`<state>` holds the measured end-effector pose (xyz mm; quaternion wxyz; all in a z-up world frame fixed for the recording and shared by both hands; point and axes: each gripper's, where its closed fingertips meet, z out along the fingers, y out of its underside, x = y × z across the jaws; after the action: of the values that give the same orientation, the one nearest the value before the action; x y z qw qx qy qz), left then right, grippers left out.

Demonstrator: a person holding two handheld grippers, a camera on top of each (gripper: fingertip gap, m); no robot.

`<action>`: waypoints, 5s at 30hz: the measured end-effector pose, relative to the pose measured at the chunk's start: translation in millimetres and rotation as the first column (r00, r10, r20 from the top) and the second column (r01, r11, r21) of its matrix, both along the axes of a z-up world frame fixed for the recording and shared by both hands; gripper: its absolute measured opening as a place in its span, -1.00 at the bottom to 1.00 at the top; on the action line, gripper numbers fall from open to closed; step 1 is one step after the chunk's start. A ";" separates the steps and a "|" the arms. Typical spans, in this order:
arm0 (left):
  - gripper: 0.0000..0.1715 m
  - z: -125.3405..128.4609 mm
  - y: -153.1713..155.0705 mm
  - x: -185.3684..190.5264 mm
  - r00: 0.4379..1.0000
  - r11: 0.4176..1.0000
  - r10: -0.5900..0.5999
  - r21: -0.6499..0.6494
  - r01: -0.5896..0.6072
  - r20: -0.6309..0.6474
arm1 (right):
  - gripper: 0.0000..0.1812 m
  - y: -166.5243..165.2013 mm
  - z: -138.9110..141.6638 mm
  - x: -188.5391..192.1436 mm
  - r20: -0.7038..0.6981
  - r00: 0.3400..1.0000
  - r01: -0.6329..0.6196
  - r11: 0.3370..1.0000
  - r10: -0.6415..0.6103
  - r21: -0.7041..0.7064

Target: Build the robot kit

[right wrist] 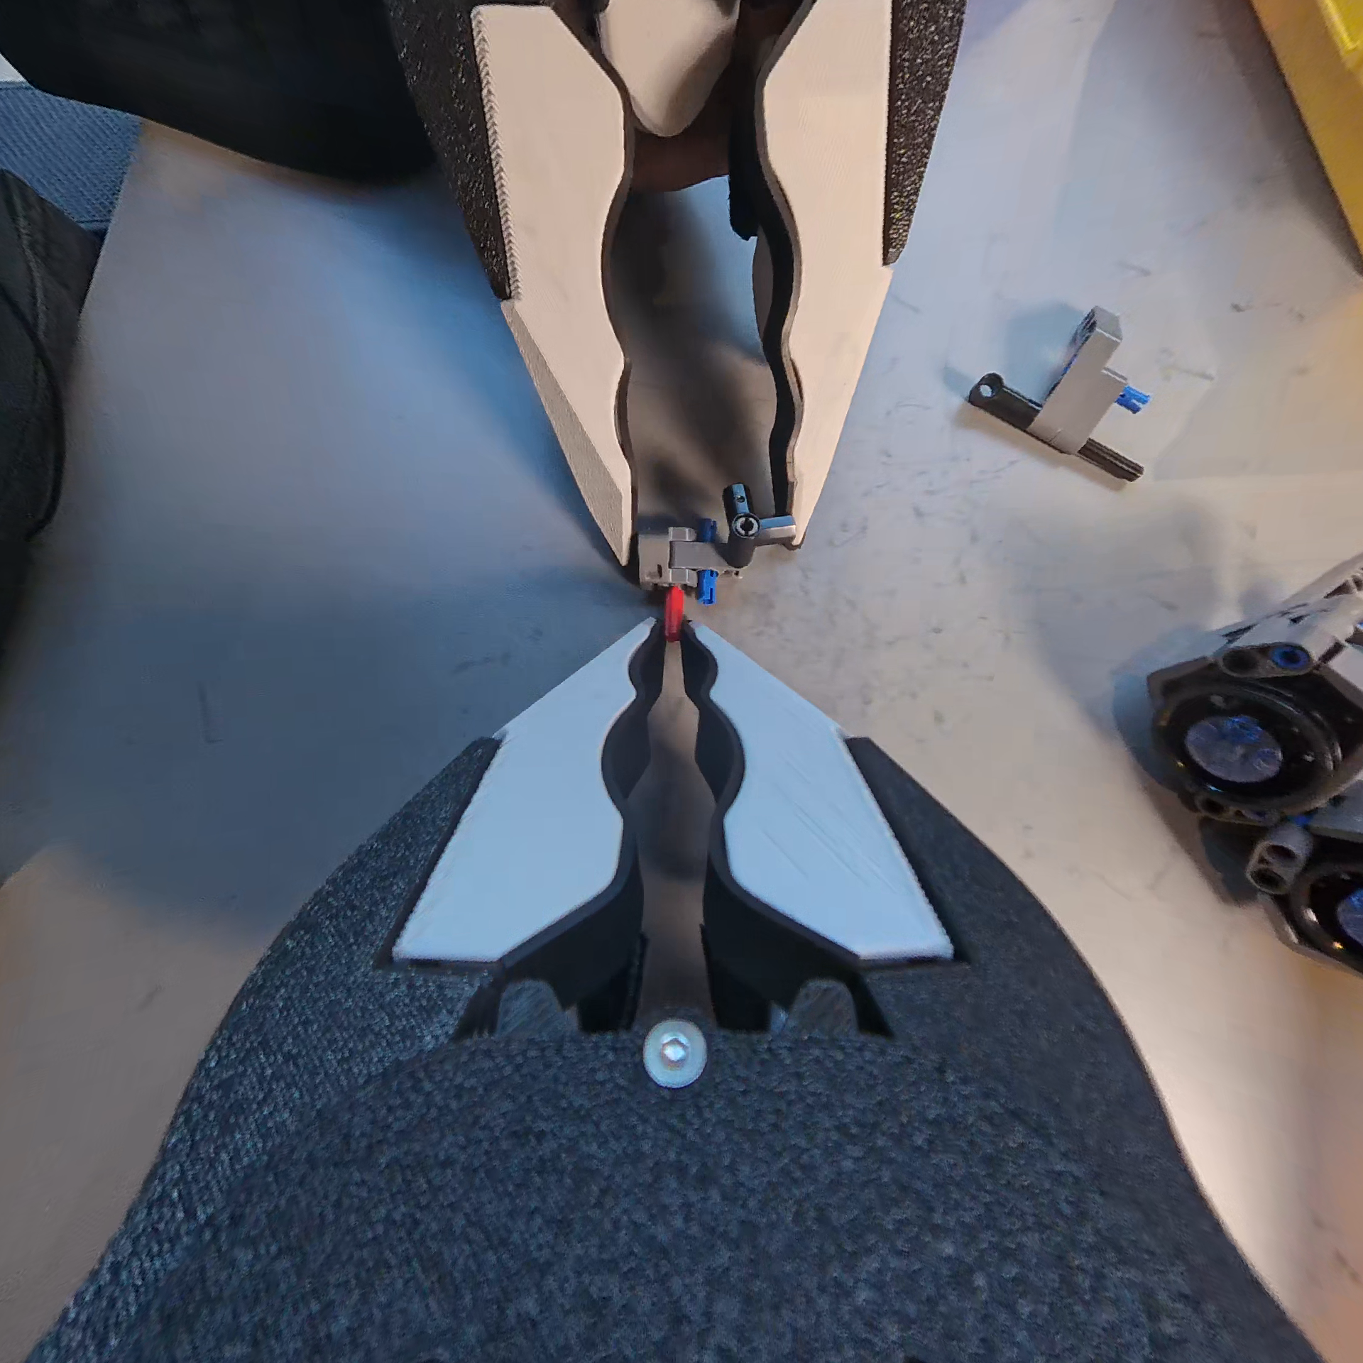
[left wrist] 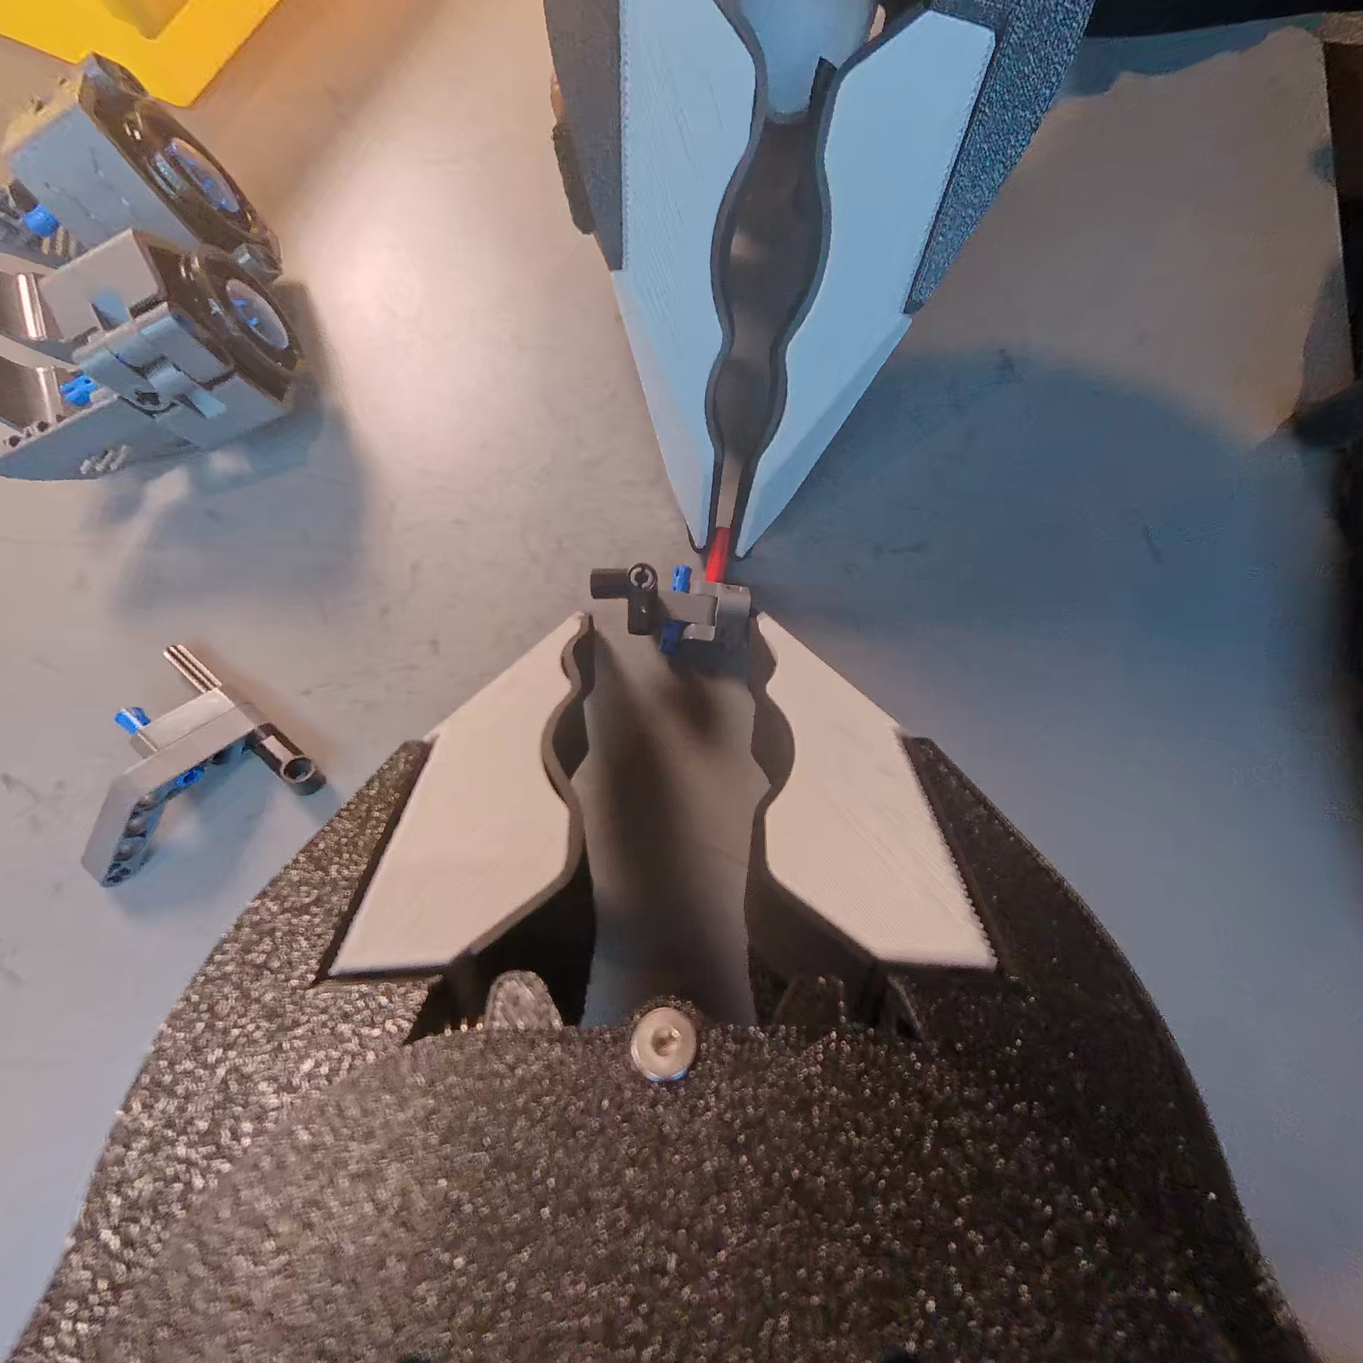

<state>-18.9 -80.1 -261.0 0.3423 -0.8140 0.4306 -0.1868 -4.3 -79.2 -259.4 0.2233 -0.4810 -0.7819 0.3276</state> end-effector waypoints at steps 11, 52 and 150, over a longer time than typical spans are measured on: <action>-0.68 0.1 -3.7 3.3 1.000 1.000 -0.011 0.020 0.011 -0.023 | -0.98 0.7 0.0 -1.2 -0.013 0.999 0.048 0.999 -0.048 -0.003; -0.70 -1.0 -2.7 3.1 1.000 0.999 -0.013 0.040 0.013 0.003 | -0.98 -1.5 -0.8 -3.6 0.030 0.999 0.036 0.993 -0.032 -0.109; -0.75 -0.5 -1.9 4.0 0.999 0.999 0.027 -0.030 -0.026 0.021 | -1.00 1.0 1.4 -3.7 0.003 1.000 0.029 0.992 -0.029 0.127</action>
<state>-14.8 -82.0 -261.5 0.3370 -0.8227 0.4131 -0.1973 -7.9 -78.1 -258.0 0.2563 -0.4780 -0.7945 0.2729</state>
